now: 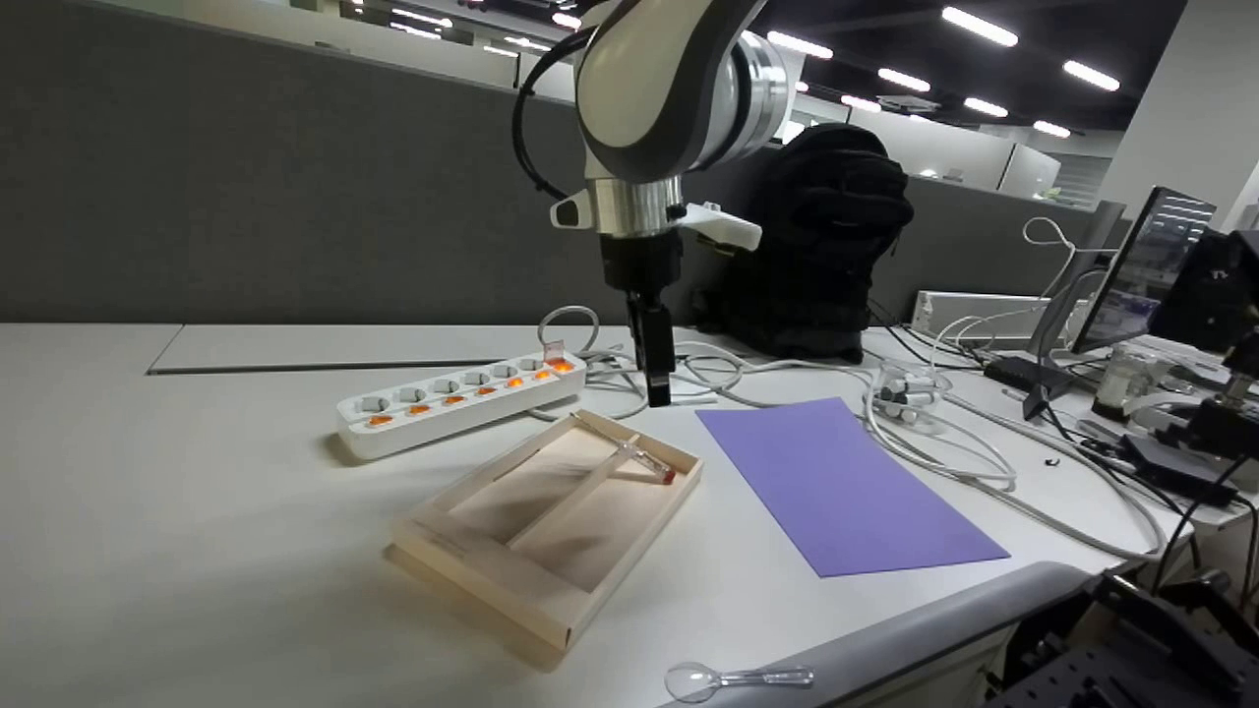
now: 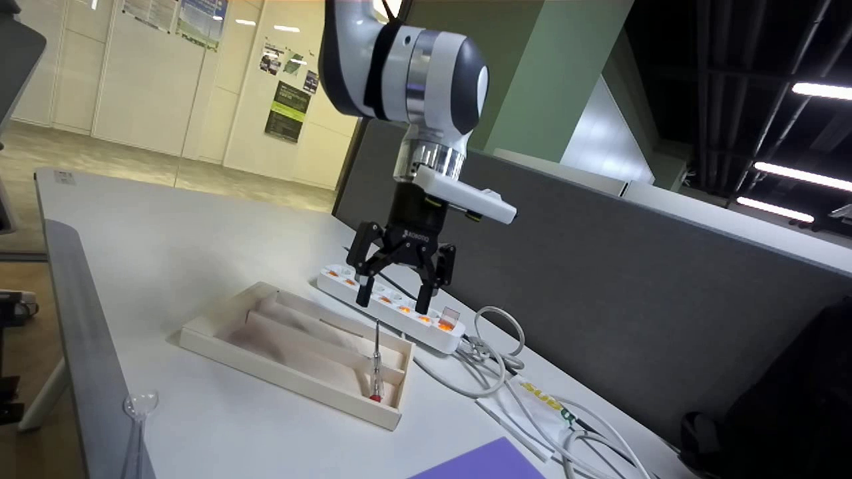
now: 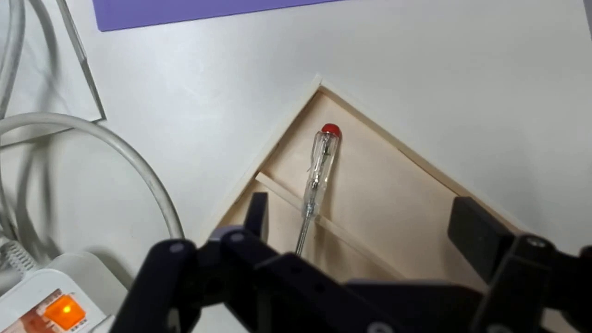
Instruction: Remove the screwdriver from the box and put it on the bench
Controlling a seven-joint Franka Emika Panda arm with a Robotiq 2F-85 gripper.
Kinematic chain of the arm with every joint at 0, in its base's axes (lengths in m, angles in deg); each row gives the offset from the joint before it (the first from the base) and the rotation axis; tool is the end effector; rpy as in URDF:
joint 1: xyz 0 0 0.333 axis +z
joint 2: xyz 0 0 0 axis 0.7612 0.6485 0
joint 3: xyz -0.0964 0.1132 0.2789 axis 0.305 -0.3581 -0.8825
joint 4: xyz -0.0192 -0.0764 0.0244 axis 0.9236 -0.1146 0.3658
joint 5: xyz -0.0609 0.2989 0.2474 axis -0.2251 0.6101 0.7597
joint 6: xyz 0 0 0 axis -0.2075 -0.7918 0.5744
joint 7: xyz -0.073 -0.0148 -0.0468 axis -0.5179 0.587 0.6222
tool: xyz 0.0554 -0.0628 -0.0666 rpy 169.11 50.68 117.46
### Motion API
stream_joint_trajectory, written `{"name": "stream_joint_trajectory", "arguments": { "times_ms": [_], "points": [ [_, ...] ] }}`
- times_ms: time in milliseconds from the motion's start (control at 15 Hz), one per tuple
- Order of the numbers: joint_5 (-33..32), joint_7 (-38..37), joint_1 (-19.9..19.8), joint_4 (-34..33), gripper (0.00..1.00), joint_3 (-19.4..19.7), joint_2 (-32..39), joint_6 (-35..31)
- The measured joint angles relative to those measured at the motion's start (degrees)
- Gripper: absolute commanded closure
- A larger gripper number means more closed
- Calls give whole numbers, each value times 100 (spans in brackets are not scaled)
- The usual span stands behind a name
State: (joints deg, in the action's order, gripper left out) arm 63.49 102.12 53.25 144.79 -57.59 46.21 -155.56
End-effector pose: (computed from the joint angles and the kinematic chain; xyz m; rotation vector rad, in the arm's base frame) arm 0.5212 0.0921 0.2160 2.4242 1.7649 -0.3052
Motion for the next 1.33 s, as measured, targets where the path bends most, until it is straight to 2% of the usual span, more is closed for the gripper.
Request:
{"name": "stream_joint_trajectory", "arguments": {
  "times_ms": [667,1067,1200,1333],
  "points": [
    [-477,9,0,61,0,69,319,-135],
    [-494,77,-43,85,0,164,579,-138],
    [-494,-32,-37,86,0,192,646,-172],
    [-491,-453,-8,86,0,241,701,-268]
  ]
}}
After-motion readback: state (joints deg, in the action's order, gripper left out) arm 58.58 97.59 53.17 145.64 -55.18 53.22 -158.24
